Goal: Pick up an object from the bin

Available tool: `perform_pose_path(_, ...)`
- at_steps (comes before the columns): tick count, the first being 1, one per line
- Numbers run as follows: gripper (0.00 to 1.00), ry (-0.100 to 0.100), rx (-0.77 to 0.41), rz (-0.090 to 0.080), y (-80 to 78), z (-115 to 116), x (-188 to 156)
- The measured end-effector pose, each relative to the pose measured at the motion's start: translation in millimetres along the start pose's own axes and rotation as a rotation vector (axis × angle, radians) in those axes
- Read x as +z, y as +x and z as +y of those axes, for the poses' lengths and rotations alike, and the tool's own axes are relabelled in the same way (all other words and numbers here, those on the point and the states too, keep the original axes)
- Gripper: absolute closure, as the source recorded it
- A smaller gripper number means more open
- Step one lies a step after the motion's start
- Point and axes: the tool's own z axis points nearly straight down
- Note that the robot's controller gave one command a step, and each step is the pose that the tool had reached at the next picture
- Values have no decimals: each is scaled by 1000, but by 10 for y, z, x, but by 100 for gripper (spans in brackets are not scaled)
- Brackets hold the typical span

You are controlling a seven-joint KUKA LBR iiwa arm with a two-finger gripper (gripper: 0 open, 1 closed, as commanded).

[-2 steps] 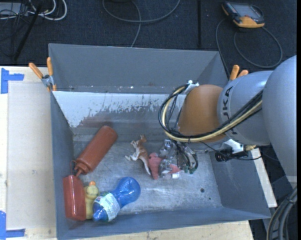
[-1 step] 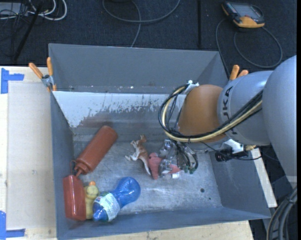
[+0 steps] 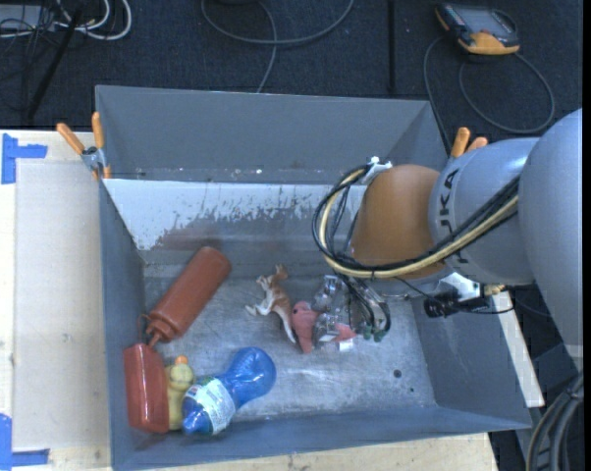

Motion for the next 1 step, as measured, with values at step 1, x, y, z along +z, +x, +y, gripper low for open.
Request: perform_pose_path(1,100,1,-1,9,17,-2,-172)
